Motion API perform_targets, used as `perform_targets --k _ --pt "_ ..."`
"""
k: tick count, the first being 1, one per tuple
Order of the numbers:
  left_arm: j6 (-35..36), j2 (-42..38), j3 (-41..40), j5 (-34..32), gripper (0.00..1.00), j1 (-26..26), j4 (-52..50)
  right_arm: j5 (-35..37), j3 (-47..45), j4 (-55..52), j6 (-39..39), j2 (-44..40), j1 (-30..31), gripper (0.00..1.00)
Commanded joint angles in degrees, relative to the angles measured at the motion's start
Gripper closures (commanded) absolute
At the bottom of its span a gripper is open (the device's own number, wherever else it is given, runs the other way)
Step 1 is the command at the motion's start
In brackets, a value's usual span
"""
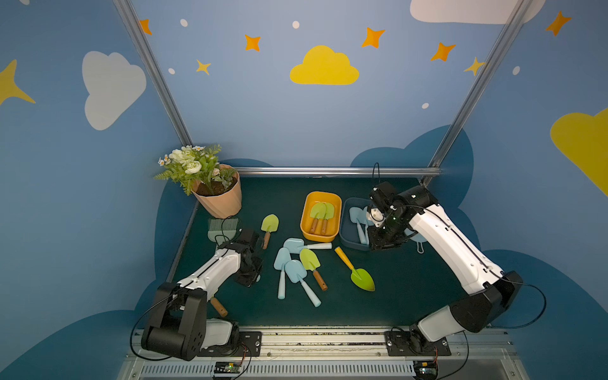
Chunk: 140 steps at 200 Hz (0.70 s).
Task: Sort the small shovels by color and place them into the storage box
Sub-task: Pick up the shovel from the center of the board.
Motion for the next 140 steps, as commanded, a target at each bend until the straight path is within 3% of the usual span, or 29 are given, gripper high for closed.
perform_targets --k 1,91,140 --pt "1.11 -1.57 1.27 0.05 0.95 0.24 -1.87 -0.49 -0.58 0.1 0.1 -1.51 -0.11 0.59" --pt "3.38 -9.56 1.89 0.31 0.97 -0.04 -5.52 -1.01 -1.27 -0.38 1.52 -2.72 0.64 0.59" --pt "10.68 -10.83 9.92 -0.29 0.97 -2.01 -12.6 -1.0 -1.74 -0.95 3.15 -4.65 0.9 0.6"
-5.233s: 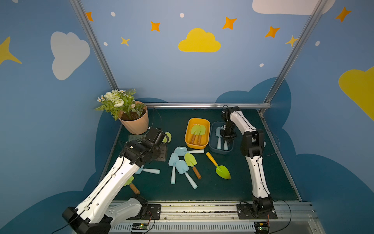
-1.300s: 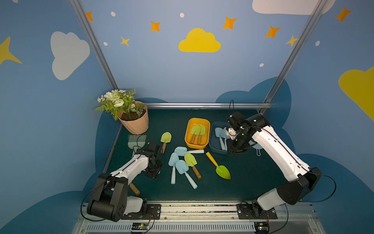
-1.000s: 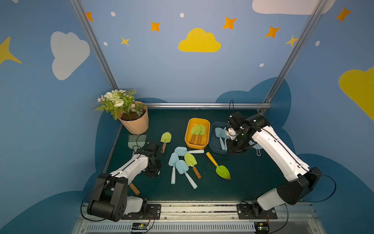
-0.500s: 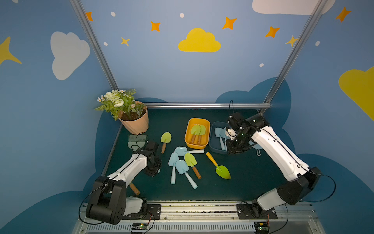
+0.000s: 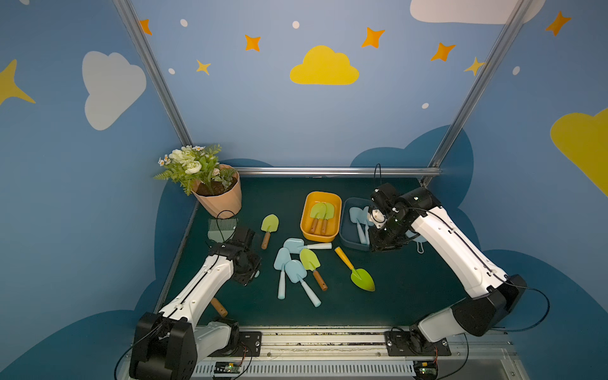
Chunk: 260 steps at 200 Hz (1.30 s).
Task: Sort the small shovels by color and place them into the storage box
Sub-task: Pick up the shovel from the center of the board, then place the shovel in the storage box.
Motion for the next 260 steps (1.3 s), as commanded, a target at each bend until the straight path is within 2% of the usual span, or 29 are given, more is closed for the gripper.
perform_targets --k 1,48,98,132,158,177,210,224,260 --pt "5.74 -0.98 5.45 -0.71 0.97 -1.07 -5.48 -0.28 -0.48 -0.95 1.39 -2.57 0.47 0.6" --pt "15.55 2.01 20.24 -1.88 0.97 -4.43 -14.11 0.36 -1.44 -2.42 2.68 -5.15 0.57 0.6" --pt "24.62 13.87 43.06 -1.66 0.97 -12.79 -22.94 0.69 -1.77 -4.56 3.46 -7.87 0.22 0.6" --pt "29.77 27.41 62.58 -1.96 0.97 -19.96 -28.58 2.4 -1.86 -5.3 4.66 -10.29 -0.66 0.6" --pt "32.9 38.41 77.0 -1.53 0.97 -24.21 -32.56 7.37 -3.27 -5.26 8.76 -13.39 -1.11 0.59" --pt "35.24 47.71 90.76 -0.97 0.97 -26.8 -36.4 9.55 -4.52 -4.26 9.06 -16.13 -2.0 0.59" --pt "38.14 63.63 115.67 1.42 0.97 -29.61 -42.36 9.35 -5.55 -3.93 7.62 -18.38 -5.65 0.59" --pt "38.62 66.63 118.08 3.35 0.97 -30.15 -40.66 9.33 -6.15 -3.79 7.34 -19.17 -6.83 0.59" --pt "39.67 69.48 114.11 6.46 0.97 -31.64 -32.06 8.72 -7.62 -2.9 6.35 -20.33 -8.92 0.59"
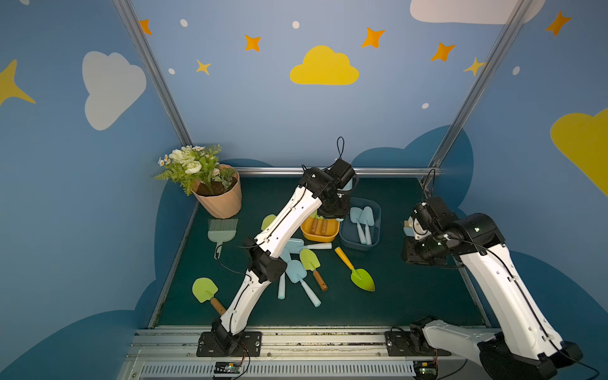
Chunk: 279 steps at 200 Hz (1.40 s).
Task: Sort the small shovels by color and place them into the storage box
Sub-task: Place the shovel in the storage box.
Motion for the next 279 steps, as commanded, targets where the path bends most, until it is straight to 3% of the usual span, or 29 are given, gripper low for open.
perform_targets --k 1,106,279 --pt "2.24 1.46 -0.68 3.08 0.97 -0.71 4.39 0.38 -0.85 0.3 -0.9 -0.95 -1.02 0.59" --pt "-0.47 13.85 -0.77 5.1 0.97 -3.54 19.61 -1.72 -2.69 1.34 -2.44 -0.91 -2.61 0.59" --pt "0.6 19.66 -3.83 -0.26 0.97 -1.42 19.68 -2.73 -4.19 2.68 -4.21 -0.13 -3.92 0.59"
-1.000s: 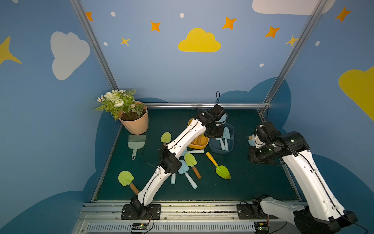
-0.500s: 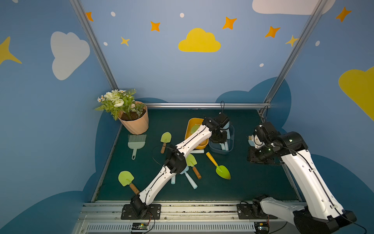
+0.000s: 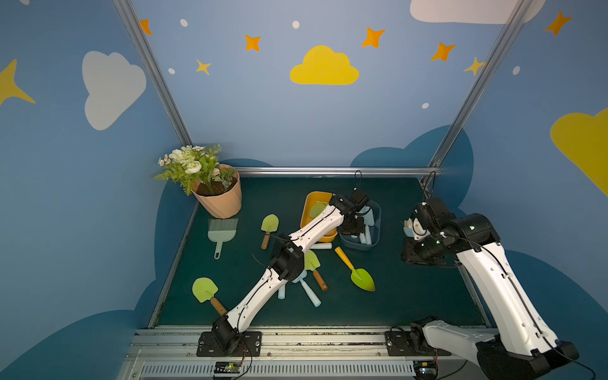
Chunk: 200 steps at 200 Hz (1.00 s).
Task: Sort the small shovels by color and place them into the storage box
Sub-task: Place the shovel in the storage box.
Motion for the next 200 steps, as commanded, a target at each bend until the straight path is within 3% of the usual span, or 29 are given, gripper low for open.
perform_targets --k 1,200 --pt "0.87 -0.19 -0.3 -1.44 0.97 0.76 -0.8 -0.48 -0.81 0.27 -0.76 -0.23 -0.38 0.59" --pt "0.95 2.69 -0.48 1.16 0.97 0.87 -1.54 -1.32 -2.8 0.98 -1.47 -0.98 -1.96 0.59"
